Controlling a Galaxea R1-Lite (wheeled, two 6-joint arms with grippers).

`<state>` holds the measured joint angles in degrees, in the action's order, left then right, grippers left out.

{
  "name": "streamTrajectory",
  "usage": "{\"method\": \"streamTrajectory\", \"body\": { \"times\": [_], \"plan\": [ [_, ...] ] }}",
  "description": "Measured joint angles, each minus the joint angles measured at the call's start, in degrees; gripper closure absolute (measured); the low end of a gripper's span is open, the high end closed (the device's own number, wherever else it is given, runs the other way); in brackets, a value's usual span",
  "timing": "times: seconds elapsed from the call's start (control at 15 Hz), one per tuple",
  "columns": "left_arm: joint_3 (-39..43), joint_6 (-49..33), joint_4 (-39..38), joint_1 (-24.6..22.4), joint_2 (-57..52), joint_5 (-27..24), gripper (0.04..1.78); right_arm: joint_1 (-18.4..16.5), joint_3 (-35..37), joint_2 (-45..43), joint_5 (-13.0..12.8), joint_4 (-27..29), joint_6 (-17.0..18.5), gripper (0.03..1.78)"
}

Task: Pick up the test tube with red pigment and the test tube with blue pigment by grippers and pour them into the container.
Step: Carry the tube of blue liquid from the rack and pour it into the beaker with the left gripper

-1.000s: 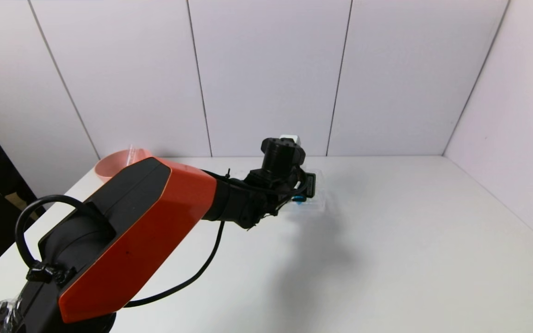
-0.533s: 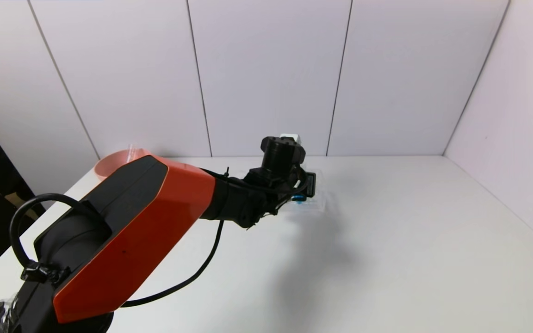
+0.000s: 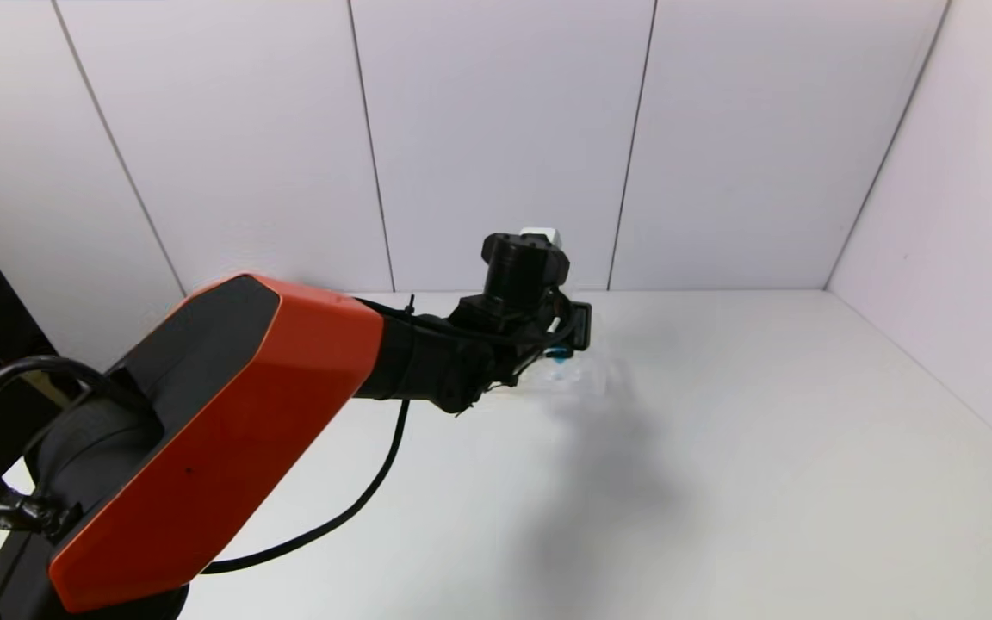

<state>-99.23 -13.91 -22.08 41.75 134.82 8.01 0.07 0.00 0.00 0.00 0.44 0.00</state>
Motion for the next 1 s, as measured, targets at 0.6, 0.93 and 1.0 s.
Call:
{"method": "streamTrajectory", "body": {
  "times": [0.6, 0.93, 1.0],
  "plan": [
    [0.1, 3.1, 0.2, 0.9, -3.7, 3.4, 1.36, 0.0, 0.0, 0.0, 0.0, 0.0, 0.0, 0.04],
    [-0.3, 3.9, 0.3, 1.5, -5.5, 3.9, 1.36, 0.0, 0.0, 0.0, 0.0, 0.0, 0.0, 0.04],
    [-0.2, 4.4, 0.3, 1.6, -5.9, 4.2, 1.36, 0.0, 0.0, 0.0, 0.0, 0.0, 0.0, 0.04]
  ]
}}
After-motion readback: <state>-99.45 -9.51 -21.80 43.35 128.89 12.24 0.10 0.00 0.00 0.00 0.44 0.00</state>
